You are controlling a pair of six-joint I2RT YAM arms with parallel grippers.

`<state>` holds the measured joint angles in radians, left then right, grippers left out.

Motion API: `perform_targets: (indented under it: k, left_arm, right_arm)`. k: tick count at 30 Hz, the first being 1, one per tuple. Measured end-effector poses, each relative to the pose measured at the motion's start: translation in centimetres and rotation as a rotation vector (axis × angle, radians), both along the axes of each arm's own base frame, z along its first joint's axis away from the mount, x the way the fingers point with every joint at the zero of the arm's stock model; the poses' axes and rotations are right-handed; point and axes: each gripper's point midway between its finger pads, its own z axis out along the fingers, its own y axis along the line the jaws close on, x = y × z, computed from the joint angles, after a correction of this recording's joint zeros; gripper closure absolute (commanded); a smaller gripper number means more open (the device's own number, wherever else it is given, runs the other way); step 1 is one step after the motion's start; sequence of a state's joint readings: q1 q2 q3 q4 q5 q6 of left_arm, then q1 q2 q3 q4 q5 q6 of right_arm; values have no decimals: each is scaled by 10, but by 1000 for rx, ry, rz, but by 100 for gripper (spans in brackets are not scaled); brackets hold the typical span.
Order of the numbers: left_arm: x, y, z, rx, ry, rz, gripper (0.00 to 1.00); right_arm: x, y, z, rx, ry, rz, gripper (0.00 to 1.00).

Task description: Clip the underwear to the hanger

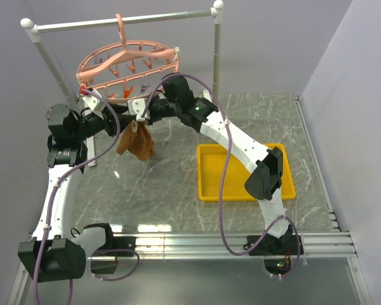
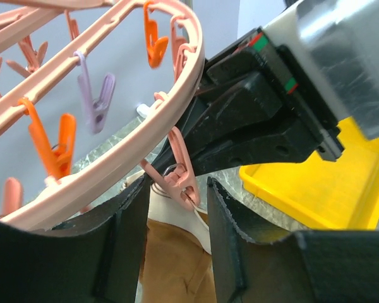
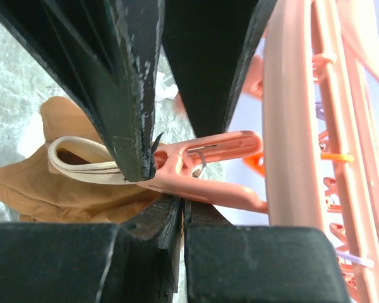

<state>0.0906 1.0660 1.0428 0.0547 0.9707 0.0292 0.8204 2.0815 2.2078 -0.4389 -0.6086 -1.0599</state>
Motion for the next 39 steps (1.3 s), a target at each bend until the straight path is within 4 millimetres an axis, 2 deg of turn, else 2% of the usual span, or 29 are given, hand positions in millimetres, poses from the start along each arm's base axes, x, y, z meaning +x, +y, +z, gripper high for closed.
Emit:
perform_targets:
  k: [2,6,7,14,16,21,25,28,32,39]
  left_arm:
    - [-1,0,1,-4,3,-1,52]
    - [-3,-2,1,-26,27,-3,36]
    - [-3,-2,1,-30,31,-4,35]
    - [-11,-3,7,-44,36,-2,32]
    - [-14,-1,10,-43,28,4,31]
    - [-20,8,18,-57,17,37,32]
    - [-16,16,19,-118,77,86,34]
    - [-10,23,22,-168,109,141,38]
    - [2,32,20,-230,160,219,41]
    - [35,52,4,-308,257,353,42]
  right_arm:
    - [0,0,-2,-3,2,-1,100]
    - [1,0,-2,-2,-4,-3,100]
    - [1,0,-3,-2,-5,-4,100]
    - [1,-3,-8,-9,-2,-14,100]
    - [1,-3,-8,-10,2,-16,97]
    - [-2,-6,-12,-12,23,-22,96]
    - [-8,-11,-16,-6,45,-29,96]
    - [-10,-14,-21,0,62,-37,92]
    - [-11,-14,-30,5,82,-47,76]
    - [-8,-14,-40,6,114,-76,60]
